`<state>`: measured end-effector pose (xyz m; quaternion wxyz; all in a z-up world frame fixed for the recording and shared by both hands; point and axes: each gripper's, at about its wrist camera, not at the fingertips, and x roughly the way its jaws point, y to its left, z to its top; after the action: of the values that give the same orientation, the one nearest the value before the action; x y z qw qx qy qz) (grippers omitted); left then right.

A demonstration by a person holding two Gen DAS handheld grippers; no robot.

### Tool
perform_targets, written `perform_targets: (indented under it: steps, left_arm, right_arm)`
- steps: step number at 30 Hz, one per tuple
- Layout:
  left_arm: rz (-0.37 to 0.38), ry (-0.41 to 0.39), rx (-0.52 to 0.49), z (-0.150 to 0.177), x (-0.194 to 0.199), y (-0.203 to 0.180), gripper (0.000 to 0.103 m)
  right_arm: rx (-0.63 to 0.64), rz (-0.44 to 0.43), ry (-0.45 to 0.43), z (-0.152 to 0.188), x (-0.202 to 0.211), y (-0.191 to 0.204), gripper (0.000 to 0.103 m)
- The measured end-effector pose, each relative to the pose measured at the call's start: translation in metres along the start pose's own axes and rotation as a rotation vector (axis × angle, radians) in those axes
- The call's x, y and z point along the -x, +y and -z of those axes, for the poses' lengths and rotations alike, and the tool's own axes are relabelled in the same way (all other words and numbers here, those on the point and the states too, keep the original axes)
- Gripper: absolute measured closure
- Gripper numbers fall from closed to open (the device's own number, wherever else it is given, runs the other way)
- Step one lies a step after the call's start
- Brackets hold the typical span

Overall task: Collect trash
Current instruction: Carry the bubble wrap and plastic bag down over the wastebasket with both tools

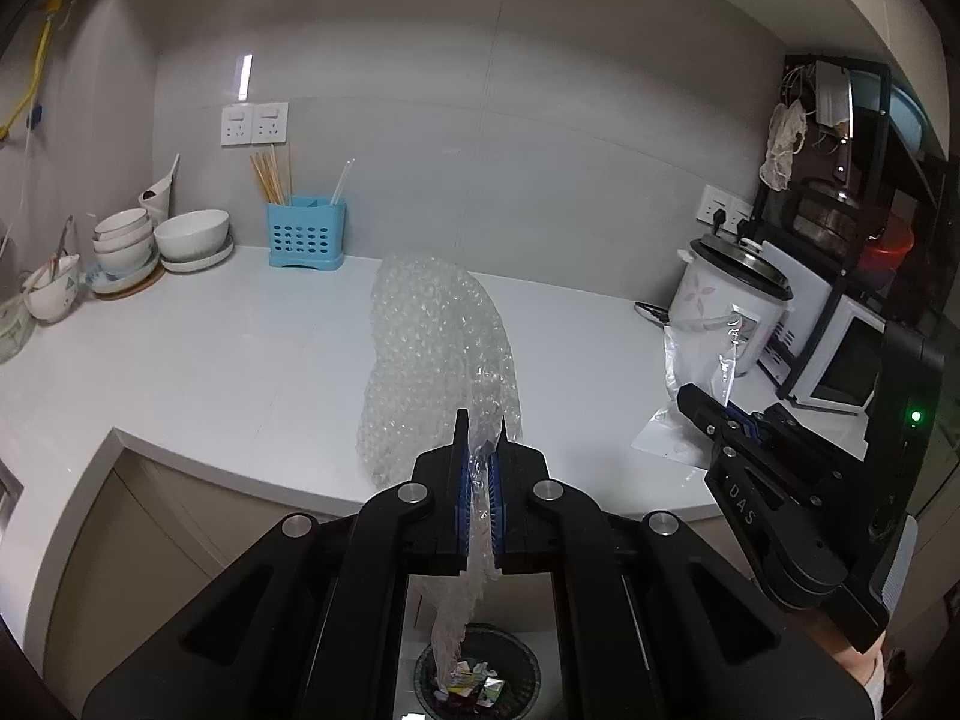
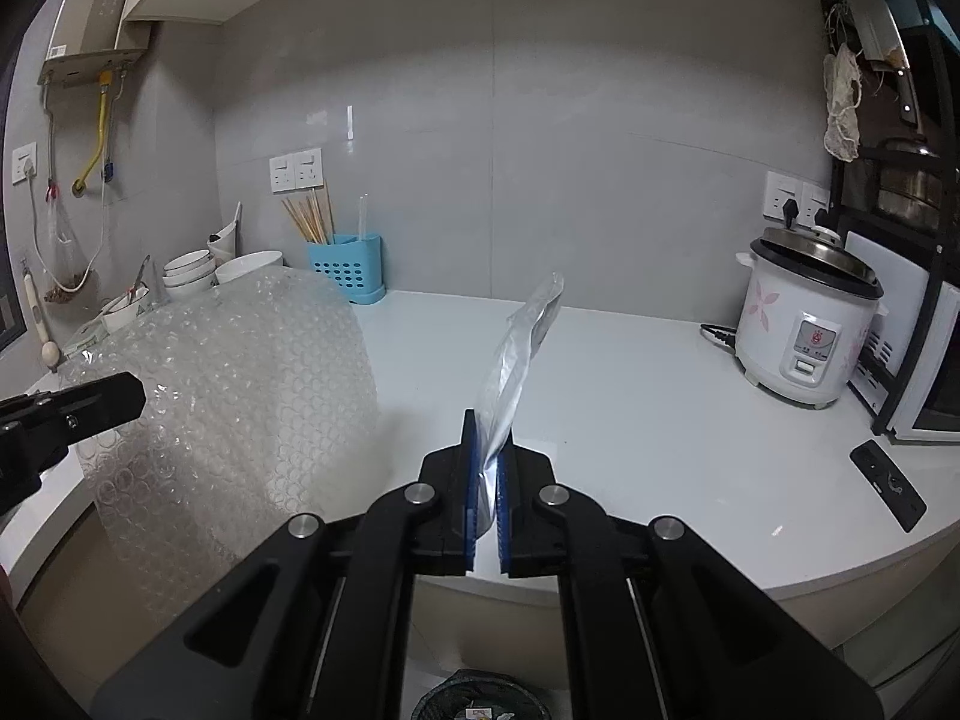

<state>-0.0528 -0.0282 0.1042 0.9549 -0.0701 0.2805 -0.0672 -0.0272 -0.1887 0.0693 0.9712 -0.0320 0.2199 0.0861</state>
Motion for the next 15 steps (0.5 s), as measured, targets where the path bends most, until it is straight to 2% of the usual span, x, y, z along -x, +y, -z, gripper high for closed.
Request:
perform_targets:
  steps: [8,15]
  left_arm:
    - [0.051,-0.004,0.004,0.056,0.038,-0.002,0.099]
    - [0.052,-0.005,-0.006,0.100,0.061,-0.007,0.099]
  right_arm:
    - [-0.013,-0.032,-0.016,0.053,0.044,0.000,0.099]
    - [-0.017,-0.040,-0.035,0.097,0.076,0.003,0.099]
